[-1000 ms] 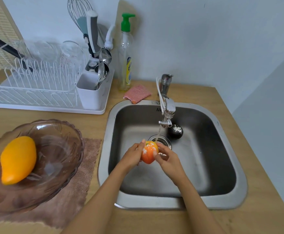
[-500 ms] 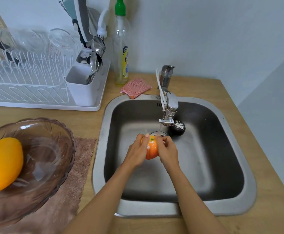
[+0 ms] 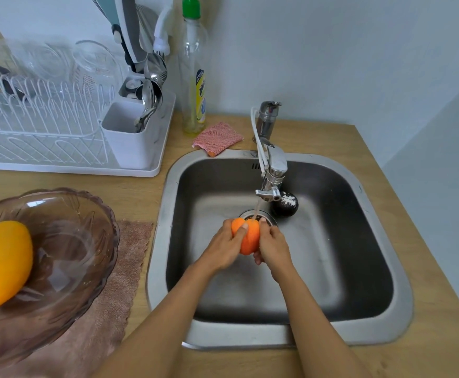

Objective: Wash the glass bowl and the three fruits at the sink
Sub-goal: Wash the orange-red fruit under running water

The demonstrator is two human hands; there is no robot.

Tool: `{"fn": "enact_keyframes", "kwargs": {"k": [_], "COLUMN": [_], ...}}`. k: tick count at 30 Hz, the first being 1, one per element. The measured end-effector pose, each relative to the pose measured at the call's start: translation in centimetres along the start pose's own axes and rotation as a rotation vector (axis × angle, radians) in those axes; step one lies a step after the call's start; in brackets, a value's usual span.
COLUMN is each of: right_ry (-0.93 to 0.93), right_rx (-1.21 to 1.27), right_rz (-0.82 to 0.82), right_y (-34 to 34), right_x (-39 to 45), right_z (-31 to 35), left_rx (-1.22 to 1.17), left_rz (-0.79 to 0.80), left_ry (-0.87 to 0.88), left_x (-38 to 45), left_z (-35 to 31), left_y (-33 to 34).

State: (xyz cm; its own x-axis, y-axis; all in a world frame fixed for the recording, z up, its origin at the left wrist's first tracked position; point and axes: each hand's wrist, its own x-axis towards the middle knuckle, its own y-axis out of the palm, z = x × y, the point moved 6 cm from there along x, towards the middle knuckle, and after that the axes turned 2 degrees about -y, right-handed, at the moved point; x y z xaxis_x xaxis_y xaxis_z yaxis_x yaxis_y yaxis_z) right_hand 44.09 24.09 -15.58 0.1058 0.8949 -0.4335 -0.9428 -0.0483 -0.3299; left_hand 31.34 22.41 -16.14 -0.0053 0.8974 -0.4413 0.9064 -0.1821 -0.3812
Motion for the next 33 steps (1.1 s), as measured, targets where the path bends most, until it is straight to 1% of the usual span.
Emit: {"fn": "enact_keyframes", "kwargs": {"k": [1,4,6,8,12,15,17,22,25,29,33], "right_ry": [-0.003,-0.057,-0.087,-0.088,-0.025,0.028,0.032,-0.067,-0.142,-0.172,-0.208], "right_rx": [-0.002,-0.043,-0.093,-0.103,-0.033,0.04,0.064,-0.073,-0.151,-0.117,-0.05], "right_rz": [0.02,0.096,0.142,0.149,0.077,0.055,0.074,0.102,0.06,-0.047,-0.079], "right_y": [0.2,1.1,1.5,1.5,0.6,0.3,0.5,0.9,0.8,-0.1,-0.2], "right_x": [-0.1,-0.8,-1.2,-1.3,-0.9,-0.7,-0.9,-1.4,-1.4,-1.2,-1.2], "right_z": [0.0,0.2,0.2,0.1,-0.2,-0.4,-0.1,0.5,0.7,1.2,1.6], "left_rx": [-0.004,-0.035,-0.036,-0.041,-0.1,-0.031,-0.014,-0.058,-0.04,-0.043,-0.056], "left_rz": [-0.023,-0.159,-0.207,-0.196,-0.107,0.005,0.009,0.003,0.015,0.006,0.005], "left_ry": [0.002,-0.036,-0.069,-0.074,-0.029,0.061,0.093,0.055,0.078,0.111,0.08], "left_x": [0.0,0.1,0.2,0.4,0.7,0.1,-0.1,-0.1,-0.2,-0.2,0.0], "left_z": [0.0,-0.1,-0.2,-0.2,-0.2,-0.6,-0.7,-0.7,-0.6,-0.6,-0.6], "left_y": [-0.2,-1.4,-1.7,-1.7,-1.1,0.3,0.5,-0.1,0.2,0.3,0.4]}}
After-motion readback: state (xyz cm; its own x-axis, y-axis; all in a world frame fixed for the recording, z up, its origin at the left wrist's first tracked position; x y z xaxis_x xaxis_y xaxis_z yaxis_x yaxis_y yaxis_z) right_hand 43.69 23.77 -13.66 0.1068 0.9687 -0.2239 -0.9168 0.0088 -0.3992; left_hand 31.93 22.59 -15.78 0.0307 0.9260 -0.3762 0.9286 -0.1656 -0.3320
